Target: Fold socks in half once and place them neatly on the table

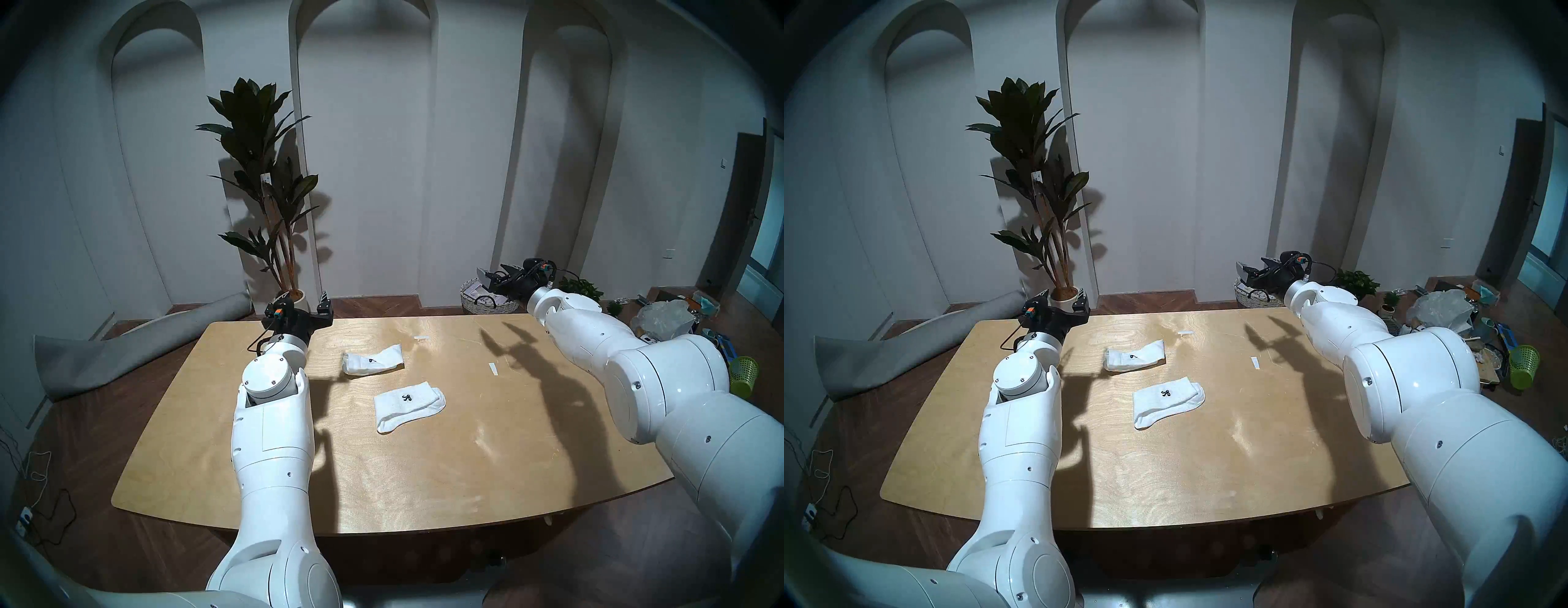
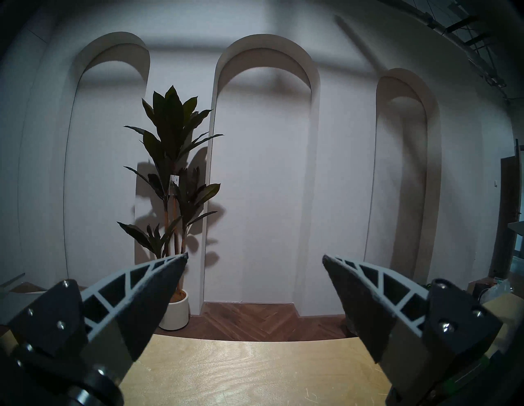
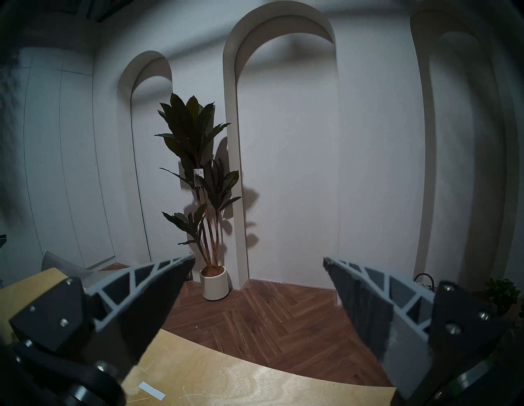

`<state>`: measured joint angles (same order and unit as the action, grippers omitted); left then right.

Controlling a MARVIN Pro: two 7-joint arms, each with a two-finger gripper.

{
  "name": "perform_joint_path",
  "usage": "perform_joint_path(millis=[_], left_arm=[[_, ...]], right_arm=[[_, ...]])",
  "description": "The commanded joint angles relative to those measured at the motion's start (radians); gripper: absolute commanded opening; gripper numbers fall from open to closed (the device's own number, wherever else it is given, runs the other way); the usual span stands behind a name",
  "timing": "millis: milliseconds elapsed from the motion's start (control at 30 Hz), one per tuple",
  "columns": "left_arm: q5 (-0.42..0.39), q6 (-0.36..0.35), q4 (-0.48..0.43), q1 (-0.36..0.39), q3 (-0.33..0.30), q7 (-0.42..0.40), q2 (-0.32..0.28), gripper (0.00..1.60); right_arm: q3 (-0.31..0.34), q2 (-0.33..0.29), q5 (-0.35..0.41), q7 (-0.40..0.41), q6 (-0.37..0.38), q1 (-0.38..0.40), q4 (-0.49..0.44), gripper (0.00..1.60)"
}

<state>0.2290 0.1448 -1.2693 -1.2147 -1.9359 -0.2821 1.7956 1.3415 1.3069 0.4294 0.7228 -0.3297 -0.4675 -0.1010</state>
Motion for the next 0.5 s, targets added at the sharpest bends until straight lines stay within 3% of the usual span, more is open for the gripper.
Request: perform_joint_path(millis=[0,467], left_arm=[[0.012,0.067,0.010,0.030,0.013,0.028,-0.004,1.60],[0.043,0.157,0.042,0.032,0.024,0.082,0.000,1.60]], right_arm=[[0.020,0.006,0.022,0.057,-0.031,-0.013,-0.015,1.60],[0.054,-0.001,0.043,0.154,-0.103,-0.030,-0.036,1.60]])
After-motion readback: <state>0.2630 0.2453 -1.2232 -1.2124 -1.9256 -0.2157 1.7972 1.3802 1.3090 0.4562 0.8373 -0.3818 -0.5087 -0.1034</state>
